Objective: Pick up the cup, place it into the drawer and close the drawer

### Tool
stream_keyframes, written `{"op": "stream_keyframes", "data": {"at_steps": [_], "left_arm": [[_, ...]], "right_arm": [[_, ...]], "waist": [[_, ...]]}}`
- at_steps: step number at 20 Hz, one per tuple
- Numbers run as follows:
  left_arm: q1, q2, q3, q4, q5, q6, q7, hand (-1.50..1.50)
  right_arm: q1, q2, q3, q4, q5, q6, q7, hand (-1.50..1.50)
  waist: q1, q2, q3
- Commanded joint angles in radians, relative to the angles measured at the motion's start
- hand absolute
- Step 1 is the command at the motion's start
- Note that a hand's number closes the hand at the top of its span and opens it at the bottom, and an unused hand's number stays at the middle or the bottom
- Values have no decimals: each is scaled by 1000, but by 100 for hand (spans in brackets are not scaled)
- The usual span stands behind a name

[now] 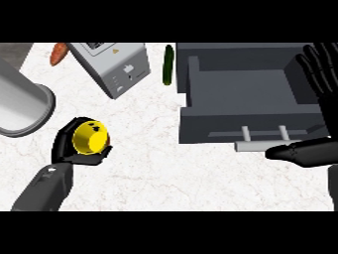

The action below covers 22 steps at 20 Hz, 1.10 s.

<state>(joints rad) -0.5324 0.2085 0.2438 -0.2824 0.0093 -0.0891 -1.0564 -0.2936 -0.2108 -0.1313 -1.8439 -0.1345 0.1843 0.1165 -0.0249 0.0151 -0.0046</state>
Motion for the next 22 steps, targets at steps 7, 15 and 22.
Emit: {"op": "stream_keyframes", "data": {"at_steps": [7,15,22], "left_arm": [[-54,-69,58,-108,92,-87,-94,150],[-187,-137,-30,-323,85,-49,143,150],[-336,-206,-156,-490,125,106,418,150]], "right_arm": [[27,-19,-28,-51,-21,-1,41,-150],[37,-8,-17,-19,21,-14,18,-150],[27,-9,-17,3,11,6,-4,-150]], "waist": [[13,-16,4],[33,-23,6],[24,-22,5]]}}
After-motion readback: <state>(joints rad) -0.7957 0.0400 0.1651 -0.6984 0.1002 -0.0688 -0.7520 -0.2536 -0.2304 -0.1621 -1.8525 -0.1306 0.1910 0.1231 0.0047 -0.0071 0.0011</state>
